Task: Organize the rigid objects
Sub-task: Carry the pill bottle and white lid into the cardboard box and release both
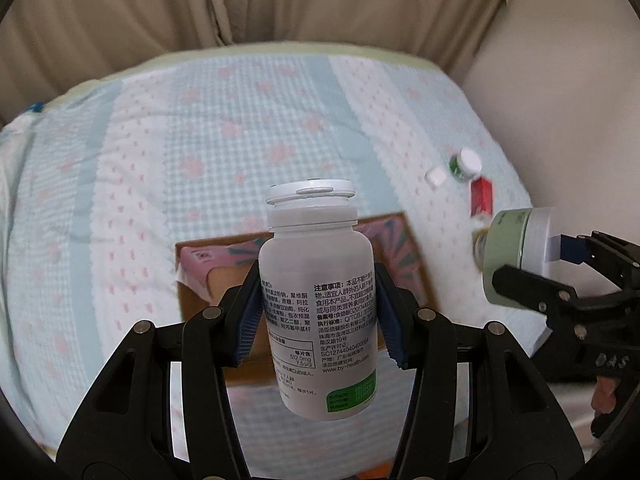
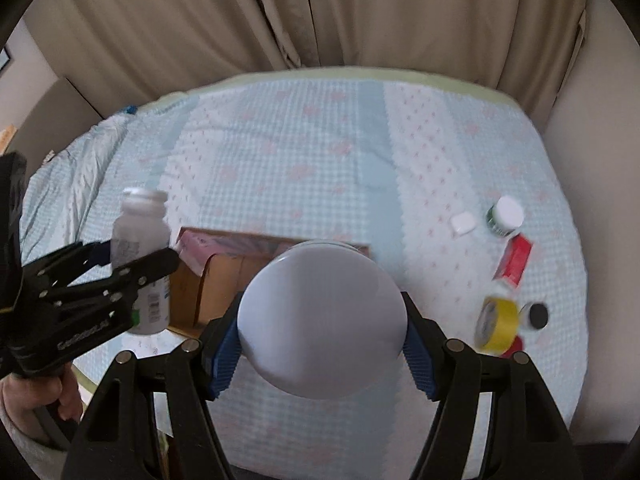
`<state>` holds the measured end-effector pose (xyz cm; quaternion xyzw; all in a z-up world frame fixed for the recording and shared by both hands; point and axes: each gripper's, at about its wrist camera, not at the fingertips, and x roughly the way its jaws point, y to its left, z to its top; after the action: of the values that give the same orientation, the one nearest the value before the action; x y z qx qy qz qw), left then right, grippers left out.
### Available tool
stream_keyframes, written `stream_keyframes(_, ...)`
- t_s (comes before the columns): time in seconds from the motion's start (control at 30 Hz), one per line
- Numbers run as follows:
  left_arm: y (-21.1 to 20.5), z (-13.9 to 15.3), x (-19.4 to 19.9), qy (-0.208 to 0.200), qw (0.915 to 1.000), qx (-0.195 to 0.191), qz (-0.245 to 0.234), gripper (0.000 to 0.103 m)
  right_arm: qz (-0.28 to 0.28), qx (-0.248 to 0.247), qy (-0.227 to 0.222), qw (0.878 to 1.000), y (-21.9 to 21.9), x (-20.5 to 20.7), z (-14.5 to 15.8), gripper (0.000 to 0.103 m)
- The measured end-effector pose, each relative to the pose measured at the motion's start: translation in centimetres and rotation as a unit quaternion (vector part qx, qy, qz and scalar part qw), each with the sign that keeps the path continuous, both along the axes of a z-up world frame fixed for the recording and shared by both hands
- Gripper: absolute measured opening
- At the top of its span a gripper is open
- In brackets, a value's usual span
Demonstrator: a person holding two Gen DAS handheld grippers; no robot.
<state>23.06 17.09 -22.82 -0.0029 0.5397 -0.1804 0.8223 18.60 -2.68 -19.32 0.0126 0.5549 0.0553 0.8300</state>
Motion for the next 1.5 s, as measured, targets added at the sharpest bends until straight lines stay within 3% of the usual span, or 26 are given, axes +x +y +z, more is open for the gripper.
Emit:
stream_keyframes(0.2,1.1,-6.1,2.4,0.039,0.9970,0.037,-0.055,0.048,-0.013,0.002,0.048,0.999,4.1,0.6,-5.2,0.066)
stream_keyframes(0.33,1.0,-11.0,4.0,0.073,0.9920,0.063,-0.081,0.048,0.010,-0.050,0.068,0.996,6.5,1.9,-9.2,0.066)
stream_keyframes(0.53,0.4,-17.7,6.4,0.112,0.9833,0.093,-0.110,0.048,0.000,-0.024,0.101,0.995,6.1,4.1,-16.5,0.066)
stream_keyframes(0.67,0.0,-19.7,6.7,0.119,0.9800,0.104,-0.121,0.048,-0.010,-0.005,0.117,0.993,5.5,4.9,-20.0,0.066)
stream_keyframes(0.9,-0.9,-19.8,6.7,0.115,0.9775,0.101,-0.145,0.052,0.010,-0.011,0.116,0.993,5.9,4.9,-21.0,0.066)
stream_keyframes(0.97,-1.3,-19.3,6.9,0.111,0.9774,0.100,-0.149,0.101,0.018,-0.010,0.109,0.994,5.9,4.9,-20.9,0.066)
stream_keyframes(1.0,-1.3,-19.1,7.1,0.116,0.9778,0.086,-0.152,0.103,0.019,-0.006,0.115,0.993,5.9,5.0,-21.2,0.069)
stream_keyframes(1.03,-1.2,-18.9,7.4,0.119,0.9785,0.077,-0.150,0.103,0.025,0.002,0.125,0.992,5.8,4.9,-21.5,0.091)
stream_keyframes(1.07,-1.2,-18.9,7.5,0.121,0.9786,0.078,-0.148,0.103,0.027,-0.001,0.128,0.991,5.9,4.8,-21.8,0.102)
stream_keyframes(1.5,0.5,-16.1,6.6,0.109,0.9840,0.073,-0.121,0.103,0.021,0.001,0.105,0.994,4.6,3.0,-19.7,0.103)
